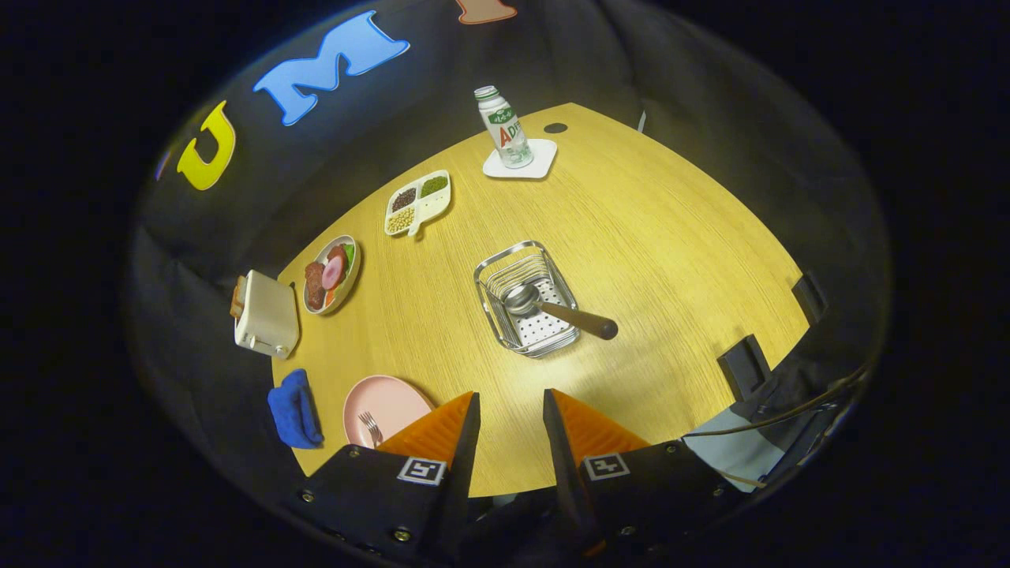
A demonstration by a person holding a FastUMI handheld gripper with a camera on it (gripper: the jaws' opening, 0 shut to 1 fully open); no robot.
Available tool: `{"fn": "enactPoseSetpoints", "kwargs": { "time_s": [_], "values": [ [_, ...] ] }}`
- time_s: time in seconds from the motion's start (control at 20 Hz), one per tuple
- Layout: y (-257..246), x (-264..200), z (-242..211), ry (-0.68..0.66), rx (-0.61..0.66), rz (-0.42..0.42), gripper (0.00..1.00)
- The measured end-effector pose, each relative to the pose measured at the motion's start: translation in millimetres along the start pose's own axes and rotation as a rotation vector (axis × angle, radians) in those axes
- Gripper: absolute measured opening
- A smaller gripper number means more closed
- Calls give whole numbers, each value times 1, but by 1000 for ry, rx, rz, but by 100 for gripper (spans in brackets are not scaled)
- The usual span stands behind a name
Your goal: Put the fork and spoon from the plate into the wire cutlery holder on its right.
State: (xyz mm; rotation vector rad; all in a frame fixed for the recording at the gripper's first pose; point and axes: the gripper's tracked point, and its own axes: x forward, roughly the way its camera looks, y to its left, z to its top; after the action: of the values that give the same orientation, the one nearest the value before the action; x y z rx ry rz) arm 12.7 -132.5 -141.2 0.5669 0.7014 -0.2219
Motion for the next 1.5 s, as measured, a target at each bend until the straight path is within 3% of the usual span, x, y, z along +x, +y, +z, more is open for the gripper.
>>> {"fn": "enactPoseSetpoints", "kwargs": {
  "time_s": [0.45, 0.8, 1.15, 1.2, 1.25, 1.5],
  "values": [
    [73, 23, -40, 84, -166, 84, 49],
    [148, 52, -111, 239, -308, 187, 49],
    [184, 77, -171, 399, -371, 240, 51],
    [185, 81, -176, 415, -383, 233, 66],
    [185, 86, -181, 419, -398, 219, 70],
    [182, 102, -199, 463, -443, 179, 70]
  ]
}}
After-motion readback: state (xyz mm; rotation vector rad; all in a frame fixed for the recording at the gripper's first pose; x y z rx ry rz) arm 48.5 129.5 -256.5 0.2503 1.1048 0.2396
